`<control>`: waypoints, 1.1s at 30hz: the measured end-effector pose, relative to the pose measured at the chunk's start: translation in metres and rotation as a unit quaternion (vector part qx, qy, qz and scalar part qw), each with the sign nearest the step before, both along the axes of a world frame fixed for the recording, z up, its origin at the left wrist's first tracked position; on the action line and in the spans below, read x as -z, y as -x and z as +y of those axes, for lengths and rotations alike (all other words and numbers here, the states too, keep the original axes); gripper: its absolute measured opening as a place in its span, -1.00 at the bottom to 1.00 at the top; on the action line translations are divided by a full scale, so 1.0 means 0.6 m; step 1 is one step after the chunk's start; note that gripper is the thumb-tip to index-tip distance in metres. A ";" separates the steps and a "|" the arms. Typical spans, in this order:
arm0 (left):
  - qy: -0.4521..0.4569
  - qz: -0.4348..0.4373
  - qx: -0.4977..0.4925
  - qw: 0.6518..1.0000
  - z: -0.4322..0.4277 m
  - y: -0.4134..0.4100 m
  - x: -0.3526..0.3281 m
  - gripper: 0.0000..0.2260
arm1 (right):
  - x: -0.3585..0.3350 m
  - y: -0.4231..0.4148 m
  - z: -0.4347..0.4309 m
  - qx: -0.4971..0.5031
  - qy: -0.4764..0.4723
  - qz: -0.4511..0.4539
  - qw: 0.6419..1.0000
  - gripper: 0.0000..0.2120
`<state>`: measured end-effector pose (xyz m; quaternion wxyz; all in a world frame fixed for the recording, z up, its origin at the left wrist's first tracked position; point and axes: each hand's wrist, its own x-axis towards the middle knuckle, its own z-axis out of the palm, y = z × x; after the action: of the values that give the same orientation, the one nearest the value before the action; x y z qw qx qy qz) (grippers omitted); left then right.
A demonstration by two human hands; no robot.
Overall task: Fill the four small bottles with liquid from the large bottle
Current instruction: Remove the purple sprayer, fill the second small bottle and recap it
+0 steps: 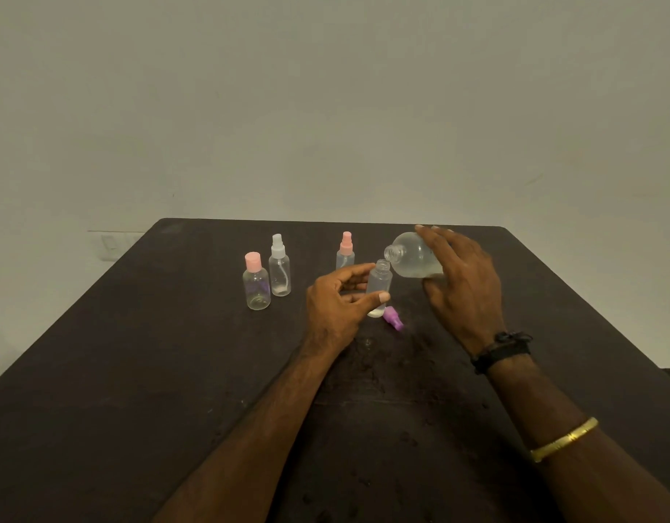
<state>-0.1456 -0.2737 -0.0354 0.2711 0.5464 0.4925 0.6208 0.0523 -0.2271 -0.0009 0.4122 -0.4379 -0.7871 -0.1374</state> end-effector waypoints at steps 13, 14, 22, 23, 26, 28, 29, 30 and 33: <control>0.006 0.023 -0.026 0.999 -0.006 0.001 -0.003 -0.55 | 0.013 0.023 -0.004 -0.043 0.145 0.170 0.974 -0.27; 0.008 0.026 -0.028 0.999 -0.006 0.001 -0.004 -0.55 | 0.014 0.026 -0.003 -0.043 0.152 0.179 0.971 -0.26; 0.023 0.037 -0.030 0.999 -0.008 0.005 -0.005 -0.55 | 0.039 0.032 0.003 -0.029 0.198 0.205 0.958 -0.20; 0.022 0.037 -0.031 0.999 -0.008 0.004 -0.006 -0.55 | 0.041 0.033 0.003 -0.025 0.202 0.202 0.958 -0.19; 0.021 0.036 -0.030 0.999 -0.009 0.004 -0.007 -0.56 | 0.046 0.034 0.004 -0.017 0.212 0.197 0.957 -0.18; 0.020 0.036 -0.029 0.999 -0.010 0.004 -0.007 -0.56 | 0.048 0.034 0.004 -0.012 0.216 0.199 0.956 -0.17; 0.020 0.037 -0.029 0.999 -0.010 0.004 -0.007 -0.56 | 0.049 0.034 0.004 -0.011 0.217 0.201 0.955 -0.17; 0.019 0.038 -0.029 0.999 -0.011 0.004 -0.007 -0.56 | 0.049 0.034 0.004 -0.009 0.218 0.204 0.954 -0.17; 0.017 0.040 -0.033 0.999 -0.012 0.002 -0.008 -0.56 | 0.050 0.031 0.004 -0.004 0.219 0.213 0.952 -0.18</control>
<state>-0.1471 -0.2806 -0.0308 0.2396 0.5498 0.5310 0.5987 0.0338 -0.2244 -0.0309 0.4650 -0.5329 -0.6936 0.1364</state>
